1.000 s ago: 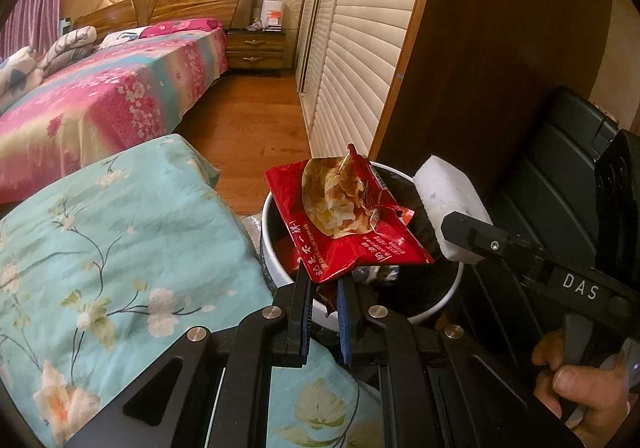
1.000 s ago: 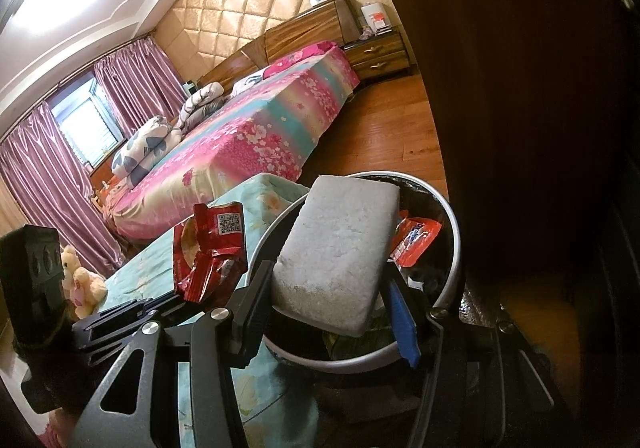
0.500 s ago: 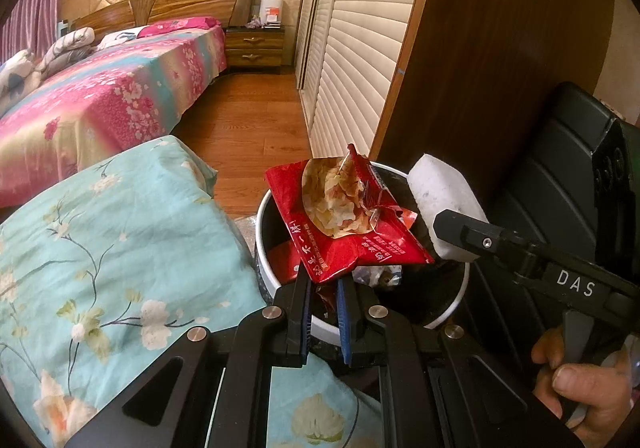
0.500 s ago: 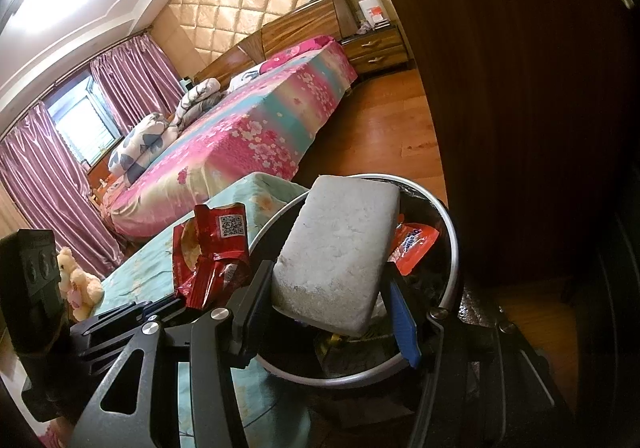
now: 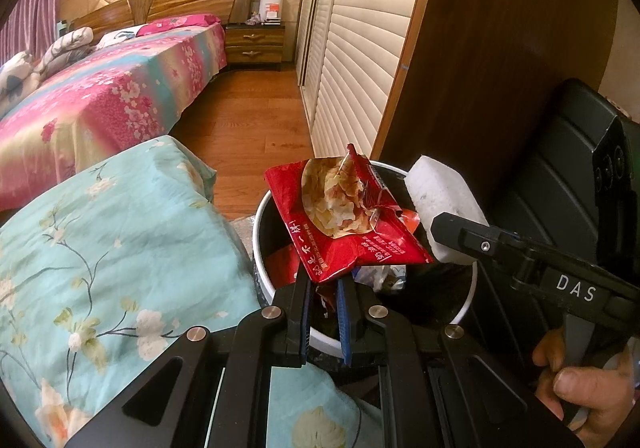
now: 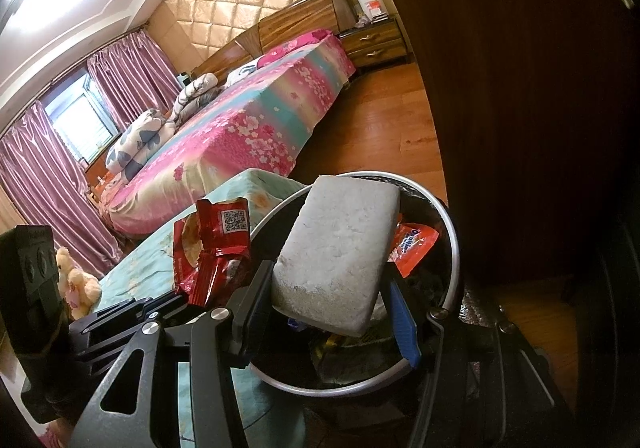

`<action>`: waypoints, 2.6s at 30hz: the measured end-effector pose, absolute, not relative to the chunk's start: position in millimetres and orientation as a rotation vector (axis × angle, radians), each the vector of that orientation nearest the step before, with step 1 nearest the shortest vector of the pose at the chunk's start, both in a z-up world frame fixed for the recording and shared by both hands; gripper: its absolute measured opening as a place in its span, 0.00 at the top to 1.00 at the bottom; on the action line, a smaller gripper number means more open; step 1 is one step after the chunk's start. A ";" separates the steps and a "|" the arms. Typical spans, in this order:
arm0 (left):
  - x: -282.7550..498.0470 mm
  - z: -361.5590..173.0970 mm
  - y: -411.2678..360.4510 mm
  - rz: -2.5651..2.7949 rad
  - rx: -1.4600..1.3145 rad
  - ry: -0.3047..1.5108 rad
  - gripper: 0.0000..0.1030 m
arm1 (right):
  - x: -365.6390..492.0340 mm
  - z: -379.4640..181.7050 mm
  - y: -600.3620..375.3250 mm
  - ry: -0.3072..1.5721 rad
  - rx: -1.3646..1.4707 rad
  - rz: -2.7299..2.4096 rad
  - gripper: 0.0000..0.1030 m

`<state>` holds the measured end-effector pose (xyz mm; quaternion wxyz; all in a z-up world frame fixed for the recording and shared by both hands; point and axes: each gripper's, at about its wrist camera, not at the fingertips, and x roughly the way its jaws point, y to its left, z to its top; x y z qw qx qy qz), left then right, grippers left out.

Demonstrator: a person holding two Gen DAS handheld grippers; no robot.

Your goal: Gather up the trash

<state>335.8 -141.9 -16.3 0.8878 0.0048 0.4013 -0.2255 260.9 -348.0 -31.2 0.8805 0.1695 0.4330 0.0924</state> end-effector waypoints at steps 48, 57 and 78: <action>180.8 19.6 -18.6 -0.252 -0.166 0.638 0.30 | 173.2 1.2 -275.3 0.761 0.312 0.215 0.05; 119.8 37.8 1.7 -0.142 -0.119 0.475 0.09 | 136.4 36.3 -232.3 0.568 0.136 0.180 0.00; 69.3 20.2 -6.7 0.025 0.011 0.373 0.01 | 111.4 26.3 -210.5 0.491 0.084 0.219 0.00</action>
